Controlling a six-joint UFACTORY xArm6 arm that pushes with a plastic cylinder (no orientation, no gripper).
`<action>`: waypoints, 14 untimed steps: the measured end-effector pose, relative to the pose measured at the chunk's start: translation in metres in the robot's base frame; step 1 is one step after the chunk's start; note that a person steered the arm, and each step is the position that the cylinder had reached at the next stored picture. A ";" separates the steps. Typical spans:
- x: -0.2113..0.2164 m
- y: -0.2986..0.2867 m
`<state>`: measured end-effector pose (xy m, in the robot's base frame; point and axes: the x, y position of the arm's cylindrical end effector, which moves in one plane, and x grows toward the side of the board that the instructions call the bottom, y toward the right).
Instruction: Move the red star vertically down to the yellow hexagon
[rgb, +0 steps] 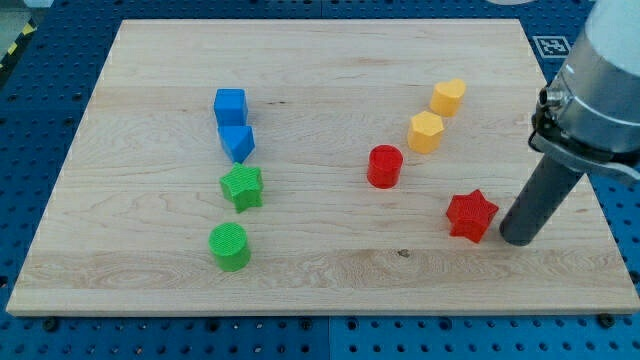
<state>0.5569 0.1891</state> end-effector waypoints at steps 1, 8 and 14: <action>0.006 -0.010; -0.014 -0.033; -0.029 -0.052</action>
<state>0.5283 0.1369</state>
